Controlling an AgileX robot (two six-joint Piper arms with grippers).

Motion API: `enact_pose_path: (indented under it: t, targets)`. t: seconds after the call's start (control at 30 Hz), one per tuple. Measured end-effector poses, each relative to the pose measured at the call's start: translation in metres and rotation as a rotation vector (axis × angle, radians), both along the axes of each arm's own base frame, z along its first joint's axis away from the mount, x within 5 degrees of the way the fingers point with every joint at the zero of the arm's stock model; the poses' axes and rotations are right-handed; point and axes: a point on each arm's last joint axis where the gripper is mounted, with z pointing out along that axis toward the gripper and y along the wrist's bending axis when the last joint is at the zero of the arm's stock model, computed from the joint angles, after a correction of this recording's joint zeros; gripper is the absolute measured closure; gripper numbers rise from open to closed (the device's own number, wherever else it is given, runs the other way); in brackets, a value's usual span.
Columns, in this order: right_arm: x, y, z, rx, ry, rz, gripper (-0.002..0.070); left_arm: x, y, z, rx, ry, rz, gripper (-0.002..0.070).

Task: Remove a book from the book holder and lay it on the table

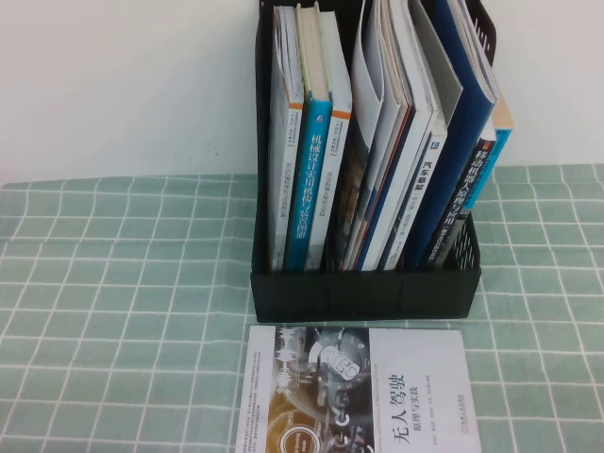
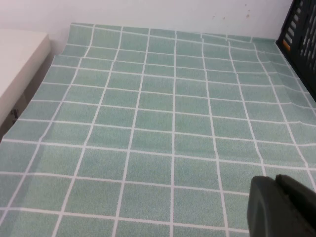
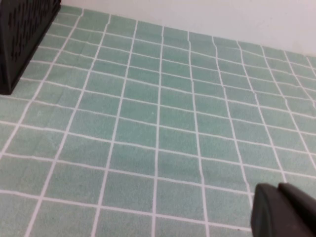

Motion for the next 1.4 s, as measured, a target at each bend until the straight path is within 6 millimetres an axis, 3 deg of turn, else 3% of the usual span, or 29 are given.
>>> enact_pose_path:
  t: [0.6, 0.97, 1.2, 1.4]
  targets:
    - [0.0, 0.0, 0.0, 0.0, 0.0, 0.0, 0.0678, 0.001, 0.001, 0.001, 0.032, -0.021, 0.001, 0.0677]
    - [0.0, -0.002, 0.001, -0.057, -0.001, -0.002, 0.0678, 0.005, -0.002, 0.024, 0.02, -0.287, -0.023, 0.0677]
    - [0.003, -0.001, 0.012, -0.075, -0.133, 0.008, 0.0678, 0.003, -0.004, 0.043, 0.153, -0.504, -0.05, 0.0677]
    - [0.006, 0.0, 0.029, -0.094, -0.323, 0.023, 0.0678, 0.002, -0.004, 0.046, 0.237, -0.55, -0.054, 0.0677]
